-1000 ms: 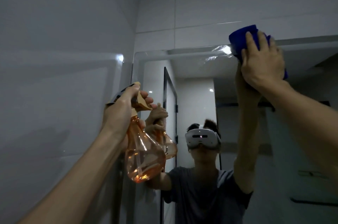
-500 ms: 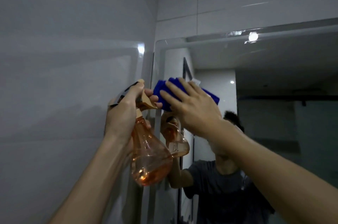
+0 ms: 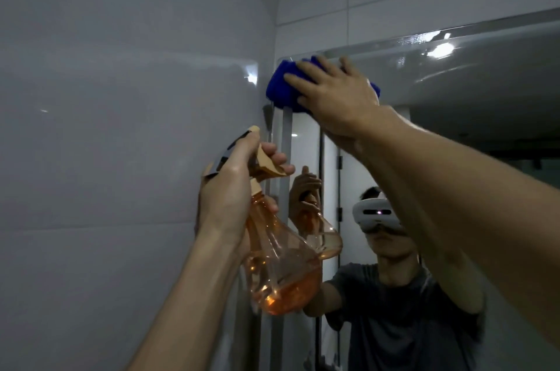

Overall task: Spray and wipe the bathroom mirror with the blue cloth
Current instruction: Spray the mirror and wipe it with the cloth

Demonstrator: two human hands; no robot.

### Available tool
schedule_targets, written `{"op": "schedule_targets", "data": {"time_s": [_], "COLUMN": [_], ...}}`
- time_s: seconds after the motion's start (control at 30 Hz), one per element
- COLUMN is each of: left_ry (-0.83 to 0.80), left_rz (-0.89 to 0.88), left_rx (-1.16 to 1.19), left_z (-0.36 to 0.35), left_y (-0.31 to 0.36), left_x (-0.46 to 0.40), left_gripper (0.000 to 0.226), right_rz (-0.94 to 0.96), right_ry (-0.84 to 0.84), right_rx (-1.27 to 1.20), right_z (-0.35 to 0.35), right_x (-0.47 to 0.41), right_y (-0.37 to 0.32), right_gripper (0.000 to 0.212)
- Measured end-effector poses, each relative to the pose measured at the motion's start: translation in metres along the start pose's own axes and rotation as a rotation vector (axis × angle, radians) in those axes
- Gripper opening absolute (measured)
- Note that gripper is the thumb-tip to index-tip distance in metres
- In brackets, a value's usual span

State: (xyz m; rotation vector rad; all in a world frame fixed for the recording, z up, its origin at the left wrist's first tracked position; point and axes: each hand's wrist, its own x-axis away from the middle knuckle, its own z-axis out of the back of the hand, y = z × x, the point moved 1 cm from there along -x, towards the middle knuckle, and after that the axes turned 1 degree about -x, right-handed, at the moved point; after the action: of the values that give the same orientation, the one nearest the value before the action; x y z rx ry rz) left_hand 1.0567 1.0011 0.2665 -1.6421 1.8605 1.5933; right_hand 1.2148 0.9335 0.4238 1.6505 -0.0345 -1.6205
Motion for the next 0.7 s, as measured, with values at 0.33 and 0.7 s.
{"op": "schedule_targets", "data": {"time_s": [0.33, 0.7], "left_ry": [-0.014, 0.037], "left_rz": [-0.018, 0.071], "left_rx": [-0.020, -0.149], "left_z": [0.009, 0.030], "left_y": [-0.006, -0.037], "left_x": [0.003, 0.049], "left_gripper": [0.029, 0.030], "right_rz": [0.034, 0.171], "right_ry": [0.078, -0.101], "right_rx": [-0.035, -0.096], "right_z": [-0.012, -0.015], "right_x": [0.027, 0.210], "right_y": [-0.019, -0.060], "right_gripper": [0.051, 0.076]}}
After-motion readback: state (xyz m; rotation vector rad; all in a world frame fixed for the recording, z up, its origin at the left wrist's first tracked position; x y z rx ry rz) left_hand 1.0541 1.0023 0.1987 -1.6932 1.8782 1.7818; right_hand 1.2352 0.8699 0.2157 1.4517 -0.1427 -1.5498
